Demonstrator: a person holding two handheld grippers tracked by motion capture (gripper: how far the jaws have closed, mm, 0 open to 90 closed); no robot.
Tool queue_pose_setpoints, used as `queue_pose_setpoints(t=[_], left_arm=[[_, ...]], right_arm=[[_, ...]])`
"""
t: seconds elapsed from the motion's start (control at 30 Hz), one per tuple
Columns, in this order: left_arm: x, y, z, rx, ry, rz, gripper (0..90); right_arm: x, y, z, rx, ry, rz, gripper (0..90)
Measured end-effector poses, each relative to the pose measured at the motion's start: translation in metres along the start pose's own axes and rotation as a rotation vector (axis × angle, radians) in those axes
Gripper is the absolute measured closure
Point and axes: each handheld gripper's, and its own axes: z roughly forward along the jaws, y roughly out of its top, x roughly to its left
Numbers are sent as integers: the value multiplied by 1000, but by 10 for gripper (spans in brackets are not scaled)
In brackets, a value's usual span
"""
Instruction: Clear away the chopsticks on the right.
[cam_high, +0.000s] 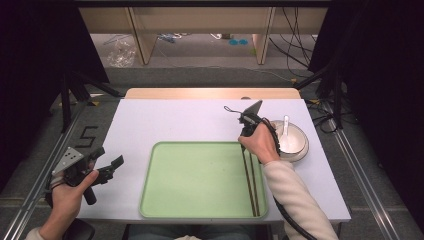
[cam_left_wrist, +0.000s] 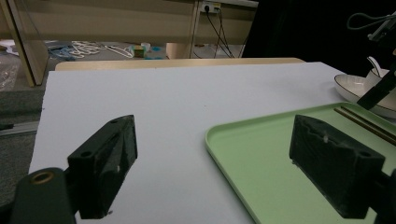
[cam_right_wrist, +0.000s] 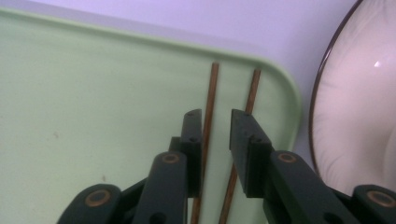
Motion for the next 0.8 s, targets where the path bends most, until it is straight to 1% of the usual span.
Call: queue_pose_setpoints(t=[0.03, 0.1, 0.2, 0.23, 0.27, 0.3, 0.33, 0.37, 0.4, 0.43, 0.47, 0.5, 0.53, 0.57, 0.6, 0.63, 0.67, 0.7, 0.77, 0.8], left_arm=[[0, 0, 0, 0, 0, 1, 150], [0, 0, 0, 0, -1, 1, 150], [0, 0, 0, 0, 0, 0, 150], [0, 0, 0, -1, 0, 1, 150], [0, 0, 0, 0, 0, 2, 150], [0, 0, 0, 0, 0, 1, 150], [0, 0, 0, 0, 0, 1, 150], [0, 0, 0, 0, -1, 0, 150], [0, 0, 0, 1, 0, -1, 151], [0, 0, 0, 1, -1, -1, 150], [0, 0, 0, 0, 0, -1, 151], [0, 0, 0, -1, 0, -1, 151], [0, 0, 0, -1, 1, -1, 150], [0, 0, 0, -1, 1, -1, 151], [0, 0, 0, -1, 1, 0, 151], [0, 0, 0, -1, 1, 0, 151], [0, 0, 0, -1, 0, 0, 150], [0, 0, 0, 0, 1, -1, 151], [0, 0, 0, -1, 2, 1, 150], [0, 0, 0, -1, 2, 0, 150]], right_arm=[[0, 0, -1, -13, 0, -12, 750], [0, -2, -5, -60, 3, -57, 723], [-3, -5, -12, -131, 16, -162, 693], [-6, -6, -12, -185, 17, -228, 678], [-6, -7, -13, -227, 17, -251, 677], [-4, -9, -17, -235, 24, -243, 673], [-5, -11, -20, -251, 32, -255, 668], [-7, -13, -22, -275, 43, -276, 661], [-8, -14, -24, -290, 54, -281, 658], [-11, -17, -26, -337, 73, -317, 640], [-12, -18, -26, -362, 74, -326, 628], [-16, -19, -28, -392, 70, -365, 622], [-16, -21, -29, -418, 89, -366, 607], [-19, -22, -31, -432, 87, -387, 584], [-20, -23, -33, -448, 102, -400, 564], [-21, -25, -35, -469, 107, -404, 550], [-23, -26, -36, -483, 112, -418, 530], [-23, -28, -37, -486, 97, -411, 507], [-27, -31, -38, -502, 110, -430, 484], [-28, -33, -39, -512, 117, -427, 463]])
